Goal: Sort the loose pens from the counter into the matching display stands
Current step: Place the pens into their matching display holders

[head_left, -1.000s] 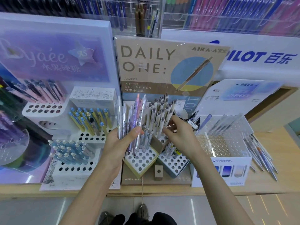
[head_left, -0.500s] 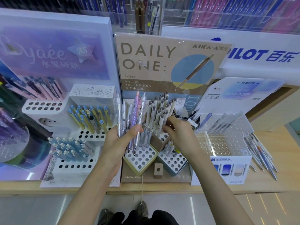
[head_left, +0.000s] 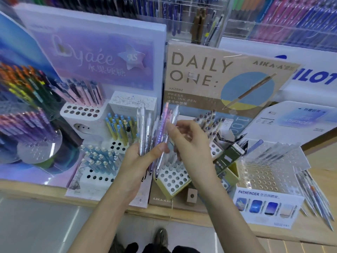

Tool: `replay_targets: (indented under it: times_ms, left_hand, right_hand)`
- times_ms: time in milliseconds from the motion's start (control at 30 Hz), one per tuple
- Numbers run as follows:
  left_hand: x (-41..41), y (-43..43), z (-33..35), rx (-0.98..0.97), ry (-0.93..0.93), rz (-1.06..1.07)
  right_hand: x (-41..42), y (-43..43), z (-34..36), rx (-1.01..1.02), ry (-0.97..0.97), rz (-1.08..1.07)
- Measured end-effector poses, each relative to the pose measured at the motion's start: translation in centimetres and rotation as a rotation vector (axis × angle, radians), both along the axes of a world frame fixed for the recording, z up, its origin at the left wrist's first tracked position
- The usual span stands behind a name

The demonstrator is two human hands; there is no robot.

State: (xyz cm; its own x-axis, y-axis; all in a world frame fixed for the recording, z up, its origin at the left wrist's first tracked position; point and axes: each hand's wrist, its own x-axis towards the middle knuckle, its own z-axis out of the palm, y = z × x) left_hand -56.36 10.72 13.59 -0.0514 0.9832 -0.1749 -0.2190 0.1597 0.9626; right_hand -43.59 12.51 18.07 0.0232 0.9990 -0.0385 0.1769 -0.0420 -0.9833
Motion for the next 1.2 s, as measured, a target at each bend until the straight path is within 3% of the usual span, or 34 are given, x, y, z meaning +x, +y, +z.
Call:
replay_targets:
  times_ms: [100,433,633,800,933,1067,1133,1200]
  left_hand:
    - [-2.1,-0.3,0.1,-0.042,-0.023,0.056]
    - [-11.7,-1.7,0.5,0.049,-0.017,0.076]
    - [-19.4,-1.9,0.5,0.031,0.064,0.036]
    - [-25.1,-2.2,0.1,0.002,0.120,0.036]
    - [-29.5,-2.4,-0.4,-0.021,0.194,-0.002]
    - [-33.0,-3.2,-1.6,-0.015,0.260,-0.023]
    - [-34.6,-3.8,-2.4,-0.012,0.263,0.010]
    - [-36.1,-4.3,-3.0,-0.012,0.245,0.064]
  right_hand:
    - [-2.3,1.1,-0.4,-0.164,0.288,0.065]
    - [-12.6,1.0,-1.4,-0.224,0.405,0.222]
    - [-19.6,1.1,-0.6,0.061,0.180,0.123]
    - [-25.0,2.3,-0.1,0.026,0.026,0.190]
    - [-28.6,2.6,-0.7,-0.059,0.270,0.158]
    - [-30.5,3.9,-0.6,0.000,0.568,-0.039]
    - [-30.6,4.4,-0.7,0.105,0.523,-0.129]
    - [-30.6,4.3,-1.3,0.237,0.329,-0.166]
